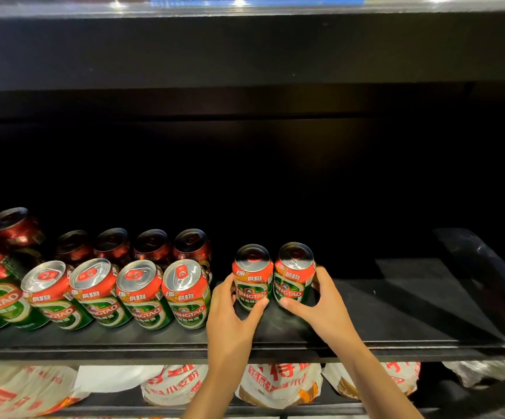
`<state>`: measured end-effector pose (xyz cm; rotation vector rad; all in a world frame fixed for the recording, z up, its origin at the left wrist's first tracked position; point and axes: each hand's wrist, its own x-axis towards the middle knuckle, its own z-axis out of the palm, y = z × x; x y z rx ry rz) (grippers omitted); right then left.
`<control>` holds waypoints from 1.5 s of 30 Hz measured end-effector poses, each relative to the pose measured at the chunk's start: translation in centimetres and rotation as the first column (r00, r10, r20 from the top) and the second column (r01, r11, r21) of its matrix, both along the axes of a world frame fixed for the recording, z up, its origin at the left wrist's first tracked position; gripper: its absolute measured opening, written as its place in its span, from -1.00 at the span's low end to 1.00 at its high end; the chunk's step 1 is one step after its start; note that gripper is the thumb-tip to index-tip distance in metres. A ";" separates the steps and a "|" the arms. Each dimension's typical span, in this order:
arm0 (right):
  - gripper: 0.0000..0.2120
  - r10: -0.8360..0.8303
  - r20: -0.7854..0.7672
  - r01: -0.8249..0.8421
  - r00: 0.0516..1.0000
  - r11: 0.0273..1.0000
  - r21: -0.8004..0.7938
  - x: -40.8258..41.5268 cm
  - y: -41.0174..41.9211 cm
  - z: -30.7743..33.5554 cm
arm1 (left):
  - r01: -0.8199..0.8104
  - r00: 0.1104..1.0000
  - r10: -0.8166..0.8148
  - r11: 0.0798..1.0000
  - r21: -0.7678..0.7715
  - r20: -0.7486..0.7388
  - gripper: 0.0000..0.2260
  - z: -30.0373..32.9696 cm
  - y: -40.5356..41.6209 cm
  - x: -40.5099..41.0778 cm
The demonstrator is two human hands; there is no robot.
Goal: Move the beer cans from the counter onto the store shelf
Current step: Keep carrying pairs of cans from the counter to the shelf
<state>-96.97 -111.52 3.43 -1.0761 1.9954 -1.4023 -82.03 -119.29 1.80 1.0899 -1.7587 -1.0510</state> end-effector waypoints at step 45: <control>-0.57 0.152 -0.059 -0.157 0.987 0.985 -0.073 0.2 -2.2 -1.3 | -0.460 0.863 0.475 0.880 0.121 -0.174 -0.48 -0.7 1.7 -3.9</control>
